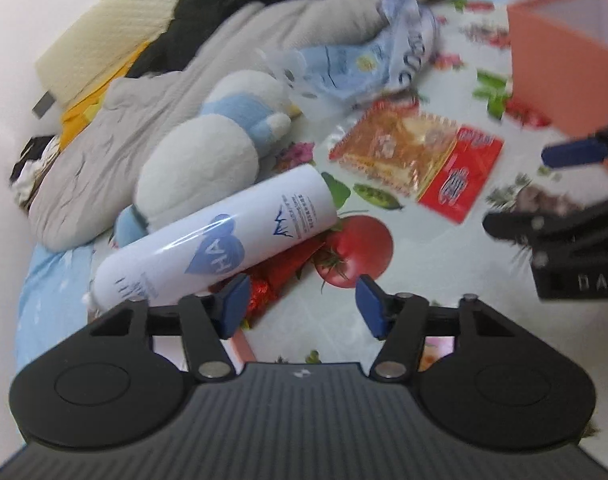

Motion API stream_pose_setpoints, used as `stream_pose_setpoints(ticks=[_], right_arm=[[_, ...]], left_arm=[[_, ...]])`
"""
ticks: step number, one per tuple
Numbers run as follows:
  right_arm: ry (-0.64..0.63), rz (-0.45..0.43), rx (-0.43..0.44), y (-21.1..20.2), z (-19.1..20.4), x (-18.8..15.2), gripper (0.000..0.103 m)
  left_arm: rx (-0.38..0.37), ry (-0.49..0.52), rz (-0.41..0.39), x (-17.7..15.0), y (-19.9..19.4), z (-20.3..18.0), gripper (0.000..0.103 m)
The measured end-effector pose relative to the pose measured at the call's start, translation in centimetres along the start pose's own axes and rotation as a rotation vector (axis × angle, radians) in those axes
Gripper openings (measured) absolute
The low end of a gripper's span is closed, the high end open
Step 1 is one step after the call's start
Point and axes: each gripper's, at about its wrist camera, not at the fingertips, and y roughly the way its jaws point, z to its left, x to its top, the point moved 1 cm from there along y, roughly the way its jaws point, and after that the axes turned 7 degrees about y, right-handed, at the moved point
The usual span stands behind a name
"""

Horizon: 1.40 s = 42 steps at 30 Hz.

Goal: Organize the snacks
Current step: 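Grasp the orange shredded snack bag with the right tool while the left tool grasps the red packet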

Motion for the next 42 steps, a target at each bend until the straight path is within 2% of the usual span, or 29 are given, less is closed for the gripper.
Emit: stream_pose_setpoints(ticks=[2, 4, 8, 11, 14, 18, 20, 22, 23, 26, 28, 35, 37, 39, 41, 42], right_arm=[[0.029, -0.005, -0.004, 1.2, -0.2, 0.0, 0.079], [0.032, -0.010, -0.010, 2.4, -0.2, -0.1, 0.079], [-0.013, -0.048, -0.034, 3.6, -0.1, 0.0, 0.080], [-0.027, -0.054, -0.046, 4.5, -0.3, 0.3, 0.092], [0.003, -0.044, -0.060, 5.3, -0.8, 0.6, 0.092], [0.019, -0.056, -0.076, 6.0, -1.3, 1.0, 0.092], [0.023, -0.061, -0.084, 6.4, -1.4, 1.1, 0.092], [-0.002, -0.071, -0.100, 6.6, -1.2, 1.2, 0.092], [-0.022, -0.077, -0.108, 6.7, -1.0, 1.2, 0.092], [-0.091, -0.093, -0.117, 7.2, -0.3, 1.3, 0.092], [-0.125, -0.064, -0.116, 7.9, 0.0, 1.3, 0.092], [-0.117, 0.010, -0.057, 8.9, -0.3, 1.6, 0.092], [-0.126, 0.017, -0.050, 8.9, -0.1, 1.6, 0.088], [-0.140, 0.020, -0.030, 8.7, 0.3, 1.5, 0.078], [-0.162, 0.019, -0.011, 8.5, 0.7, 1.3, 0.063], [-0.175, 0.018, -0.005, 8.4, 1.0, 1.1, 0.059]], left_arm=[[-0.003, 0.035, 0.010, 0.1, 1.8, -0.3, 0.054], [0.029, 0.094, 0.008, 0.1, 3.2, -0.9, 0.051], [0.073, 0.192, 0.007, 0.2, 5.2, -1.8, 0.044], [0.087, 0.233, 0.015, 0.3, 6.1, -1.9, 0.038], [0.090, 0.250, 0.032, 0.4, 6.8, -1.9, 0.033], [0.098, 0.223, 0.029, 0.3, 7.5, -1.5, 0.026], [0.106, 0.206, 0.029, 0.2, 7.9, -1.4, 0.016], [0.111, 0.199, 0.019, -0.1, 8.0, -1.5, 0.011], [0.108, 0.198, 0.020, -0.1, 8.0, -1.6, 0.004], [0.097, 0.162, 0.017, -0.3, 8.0, -1.5, 0.002], [0.085, 0.140, 0.015, -0.3, 7.9, -1.3, 0.001], [0.050, 0.055, 0.010, -0.6, 6.8, -0.7, 0.001], [0.043, 0.034, 0.007, -0.8, 6.4, -0.8, 0.001], [0.035, 0.009, 0.003, -0.8, 6.1, -0.9, 0.001], [0.030, -0.021, 0.000, -1.0, 5.7, -1.0, 0.001], [0.025, -0.037, -0.001, -1.1, 5.5, -1.0, 0.001]])
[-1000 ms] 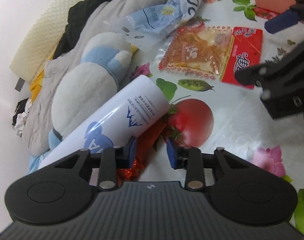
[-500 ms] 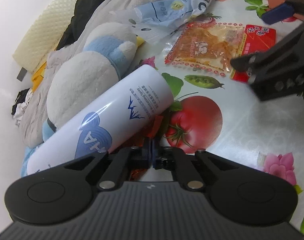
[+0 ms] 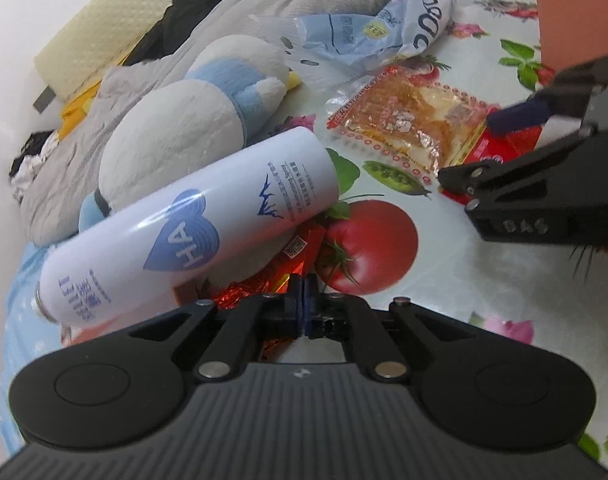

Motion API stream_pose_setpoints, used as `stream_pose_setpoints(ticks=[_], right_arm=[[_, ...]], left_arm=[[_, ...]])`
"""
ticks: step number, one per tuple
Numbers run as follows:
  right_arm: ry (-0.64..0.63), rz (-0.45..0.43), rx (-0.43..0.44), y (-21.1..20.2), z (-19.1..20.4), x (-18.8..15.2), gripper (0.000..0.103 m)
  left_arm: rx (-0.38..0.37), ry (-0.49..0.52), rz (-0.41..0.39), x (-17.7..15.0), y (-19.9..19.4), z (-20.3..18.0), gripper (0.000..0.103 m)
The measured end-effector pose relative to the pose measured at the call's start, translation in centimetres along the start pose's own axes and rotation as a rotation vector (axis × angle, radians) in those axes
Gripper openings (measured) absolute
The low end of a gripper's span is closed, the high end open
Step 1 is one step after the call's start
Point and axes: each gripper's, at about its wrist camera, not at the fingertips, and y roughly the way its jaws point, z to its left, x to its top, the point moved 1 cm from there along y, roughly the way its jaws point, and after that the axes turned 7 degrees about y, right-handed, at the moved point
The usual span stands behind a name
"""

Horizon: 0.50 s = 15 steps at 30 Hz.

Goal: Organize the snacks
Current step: 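Grasp the orange shredded snack bag with the right tool while the left tool grasps the red packet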

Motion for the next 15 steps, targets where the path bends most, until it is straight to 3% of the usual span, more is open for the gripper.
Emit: stream_pose_setpoints(ticks=[8, 15], right_arm=[[-0.084, 0.026, 0.040, -0.5, 2.2, -0.2, 0.008], [-0.044, 0.085, 0.081, -2.1, 1.1, -0.7, 0.005]], left_arm=[[-0.024, -0.115, -0.021, -0.9, -2.2, -0.6, 0.001], [-0.041, -0.227, -0.055, -1.7, -4.7, -1.0, 0.001]])
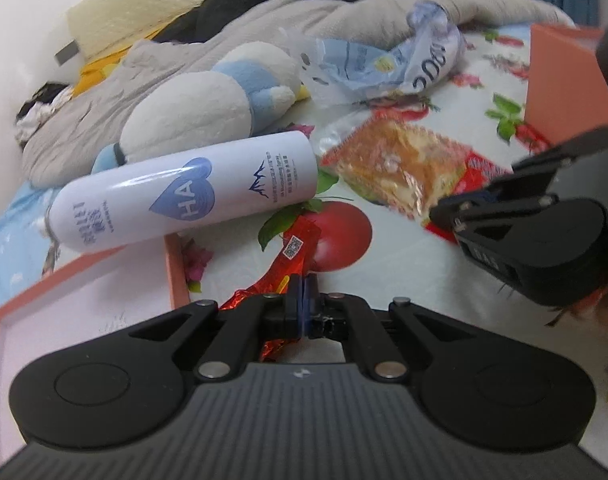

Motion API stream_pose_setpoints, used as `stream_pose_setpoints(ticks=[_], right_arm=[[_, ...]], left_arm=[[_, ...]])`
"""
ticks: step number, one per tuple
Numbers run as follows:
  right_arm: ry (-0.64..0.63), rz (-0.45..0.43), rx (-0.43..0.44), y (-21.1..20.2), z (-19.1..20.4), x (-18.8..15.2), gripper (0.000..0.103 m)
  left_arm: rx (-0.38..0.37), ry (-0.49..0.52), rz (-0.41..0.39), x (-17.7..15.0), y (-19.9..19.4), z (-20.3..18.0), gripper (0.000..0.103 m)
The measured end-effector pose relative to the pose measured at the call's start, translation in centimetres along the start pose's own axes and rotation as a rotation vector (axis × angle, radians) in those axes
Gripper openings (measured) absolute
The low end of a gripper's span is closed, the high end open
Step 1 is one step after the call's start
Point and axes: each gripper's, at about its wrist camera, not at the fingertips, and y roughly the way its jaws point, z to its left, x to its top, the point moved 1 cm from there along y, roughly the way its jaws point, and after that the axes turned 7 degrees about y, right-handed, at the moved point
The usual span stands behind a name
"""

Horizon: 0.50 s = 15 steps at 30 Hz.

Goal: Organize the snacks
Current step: 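Grasp the orange shredded snack bag with the right tool while the left tool grasps the red packet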

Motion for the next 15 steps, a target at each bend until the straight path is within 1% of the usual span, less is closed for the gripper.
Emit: stream_pose_setpoints(ticks=[3, 4, 7, 9, 10, 11, 13, 14, 15], right_arm=[[0.061, 0.031, 0.033, -0.8, -0.7, 0.3, 0.005], [0.068, 0.028, 0.043, -1.2, -0.7, 0.3, 0.005], [0.057, -0.051, 0.010, -2.6, -0.4, 1.1, 0.009], [0.077, -0.082, 0.006, -2.9, -0.4, 2.1, 0.018], [0.090, -0.096, 0.005, -2.8, -0.5, 2.7, 0.037], [0.102, -0.115, -0.001, -2.6, -0.5, 3.3, 0.062], [0.117, -0.145, -0.037, -1.7, -0.7, 4.3, 0.085], [0.124, -0.132, -0.053, -0.8, -0.8, 4.7, 0.087], [0.128, -0.089, -0.065, 0.2, -1.0, 5.2, 0.087]], left_arm=[[0.006, -0.053, -0.031, -0.2, -1.2, 0.1, 0.001], [0.007, -0.073, -0.040, -0.3, -1.4, 0.2, 0.001], [-0.005, -0.140, -0.068, -0.4, -2.4, 0.7, 0.001], [-0.009, -0.172, -0.090, -0.4, -3.1, 1.0, 0.001], [-0.013, -0.188, -0.100, -0.5, -3.4, 1.3, 0.001], [-0.019, -0.206, -0.110, -0.6, -3.7, 1.5, 0.000], [-0.026, -0.234, -0.129, -0.8, -4.2, 1.9, 0.000], [-0.029, -0.242, -0.136, -0.9, -4.3, 2.0, 0.000], [-0.031, -0.255, -0.142, -1.0, -4.5, 2.1, 0.000]])
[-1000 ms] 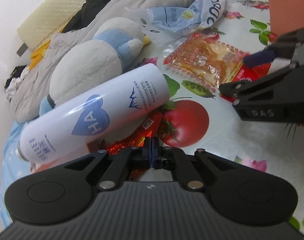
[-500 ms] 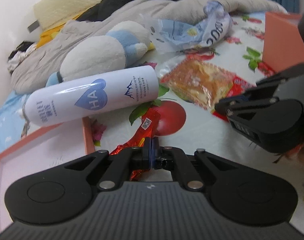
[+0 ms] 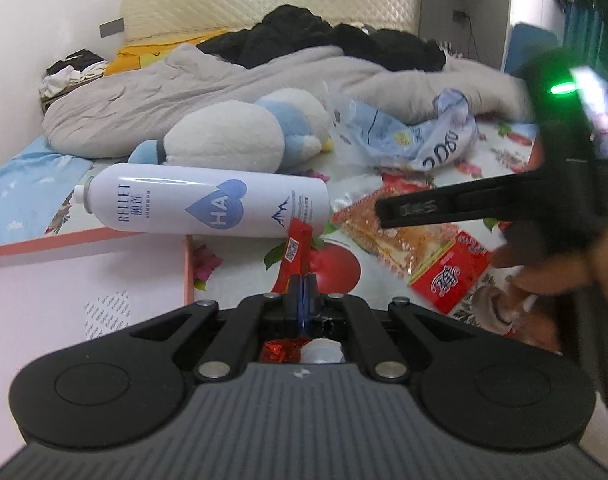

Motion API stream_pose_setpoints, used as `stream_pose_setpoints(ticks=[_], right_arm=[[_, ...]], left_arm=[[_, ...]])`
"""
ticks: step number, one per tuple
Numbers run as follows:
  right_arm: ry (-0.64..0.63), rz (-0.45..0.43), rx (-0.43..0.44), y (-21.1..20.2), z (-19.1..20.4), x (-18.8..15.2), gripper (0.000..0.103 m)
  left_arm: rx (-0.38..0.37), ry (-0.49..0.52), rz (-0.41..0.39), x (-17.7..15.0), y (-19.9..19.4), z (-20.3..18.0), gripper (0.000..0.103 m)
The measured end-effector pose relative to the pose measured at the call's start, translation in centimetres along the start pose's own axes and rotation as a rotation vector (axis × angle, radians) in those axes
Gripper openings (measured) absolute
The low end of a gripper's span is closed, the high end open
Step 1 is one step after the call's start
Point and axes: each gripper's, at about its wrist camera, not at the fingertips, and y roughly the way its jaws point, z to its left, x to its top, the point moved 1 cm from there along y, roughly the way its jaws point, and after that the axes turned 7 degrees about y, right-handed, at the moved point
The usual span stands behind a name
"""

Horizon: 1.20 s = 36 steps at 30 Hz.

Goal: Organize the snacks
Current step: 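Grasp the orange shredded snack bag with the right tool while the left tool grasps the red packet, then carry the orange bag and red packet toward the pink box with both tools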

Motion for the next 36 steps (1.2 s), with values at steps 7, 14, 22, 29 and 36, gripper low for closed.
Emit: stream_pose_setpoints(ticks=[7, 14, 22, 29, 36], right_arm=[[-0.053, 0.177, 0.003, 5.1, -0.2, 0.9, 0.091], [-0.114, 0.223, 0.036, 6.2, -0.2, 0.6, 0.095], [-0.155, 0.232, 0.089, 3.6, -0.7, -0.7, 0.052], [-0.169, 0.255, 0.109, 0.7, 0.3, -2.3, 0.030], [-0.101, 0.212, 0.105, -5.8, -0.2, -4.9, 0.029]], left_arm=[[-0.028, -0.098, -0.025, -0.6, -0.5, 1.2, 0.000], [-0.041, -0.122, -0.037, -0.8, -0.8, 1.5, 0.000], [-0.047, -0.149, -0.038, -1.0, -1.9, 1.7, 0.000], [-0.056, -0.161, -0.046, -1.2, -3.7, 0.8, 0.000], [-0.069, -0.213, -0.033, -1.9, -6.5, 0.2, 0.000]])
